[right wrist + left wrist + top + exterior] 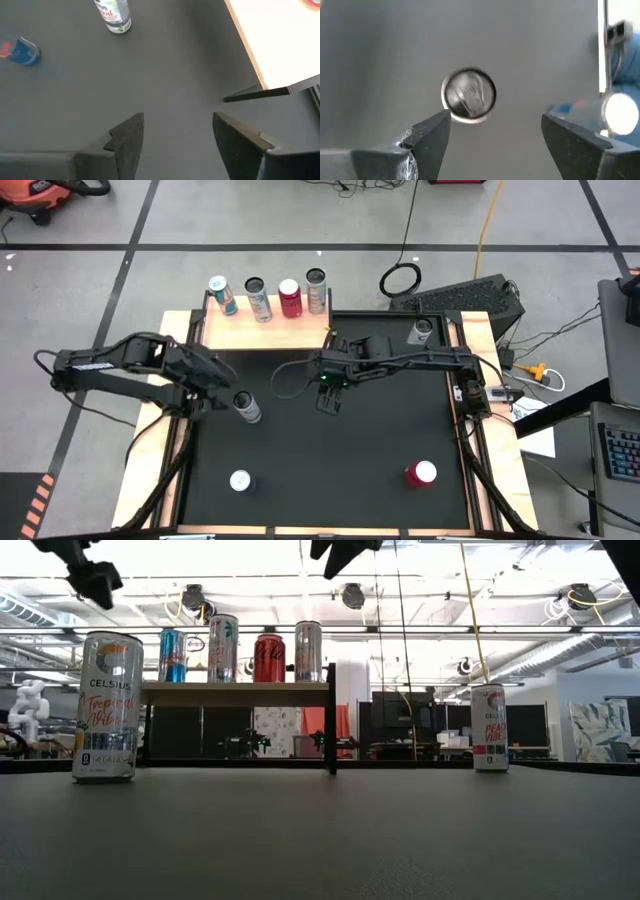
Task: Place canned beverage on shelf
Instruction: Put the white yellow soda can on the shelf aligned with the other white yellow soda can
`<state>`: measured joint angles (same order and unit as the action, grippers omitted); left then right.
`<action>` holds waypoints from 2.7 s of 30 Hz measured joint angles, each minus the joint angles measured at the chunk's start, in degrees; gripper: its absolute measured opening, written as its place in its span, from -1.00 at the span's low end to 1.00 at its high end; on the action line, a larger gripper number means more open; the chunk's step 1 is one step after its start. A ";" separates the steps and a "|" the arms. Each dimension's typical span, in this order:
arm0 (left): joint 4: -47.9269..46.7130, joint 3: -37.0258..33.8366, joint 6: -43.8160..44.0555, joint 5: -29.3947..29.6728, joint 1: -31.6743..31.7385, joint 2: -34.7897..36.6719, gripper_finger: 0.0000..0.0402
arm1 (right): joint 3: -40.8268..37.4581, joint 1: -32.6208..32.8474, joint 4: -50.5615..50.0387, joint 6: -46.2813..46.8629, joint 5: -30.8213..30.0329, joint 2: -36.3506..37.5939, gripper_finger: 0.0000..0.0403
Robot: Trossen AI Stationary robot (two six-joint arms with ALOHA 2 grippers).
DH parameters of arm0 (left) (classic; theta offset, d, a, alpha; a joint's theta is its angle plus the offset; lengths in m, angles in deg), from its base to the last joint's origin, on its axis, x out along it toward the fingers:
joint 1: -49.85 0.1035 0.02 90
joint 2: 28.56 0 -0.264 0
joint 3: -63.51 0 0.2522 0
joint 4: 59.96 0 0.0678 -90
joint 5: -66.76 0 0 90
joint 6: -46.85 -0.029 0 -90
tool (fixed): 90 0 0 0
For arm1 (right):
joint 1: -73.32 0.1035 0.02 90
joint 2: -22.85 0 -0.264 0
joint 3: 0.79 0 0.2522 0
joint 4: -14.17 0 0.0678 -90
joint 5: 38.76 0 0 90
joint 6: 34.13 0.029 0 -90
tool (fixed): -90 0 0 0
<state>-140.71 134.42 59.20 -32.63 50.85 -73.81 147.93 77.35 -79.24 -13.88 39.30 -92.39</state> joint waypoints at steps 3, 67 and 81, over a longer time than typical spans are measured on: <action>0.73 -3.13 -0.64 4.23 -2.35 0.67 0.58 | 0.00 0.00 0.01 0.00 0.00 0.02 0.08; 20.09 -16.66 8.16 11.20 -3.39 -9.00 0.56 | 0.04 0.00 0.10 -1.46 0.02 0.02 0.08; 20.70 -16.13 6.06 11.20 -3.39 -9.24 0.18 | 0.04 0.00 0.10 -3.17 0.02 0.02 0.08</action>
<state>-120.00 118.30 65.26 -21.44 47.46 -83.06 147.97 77.35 -79.14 -17.05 39.32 -92.37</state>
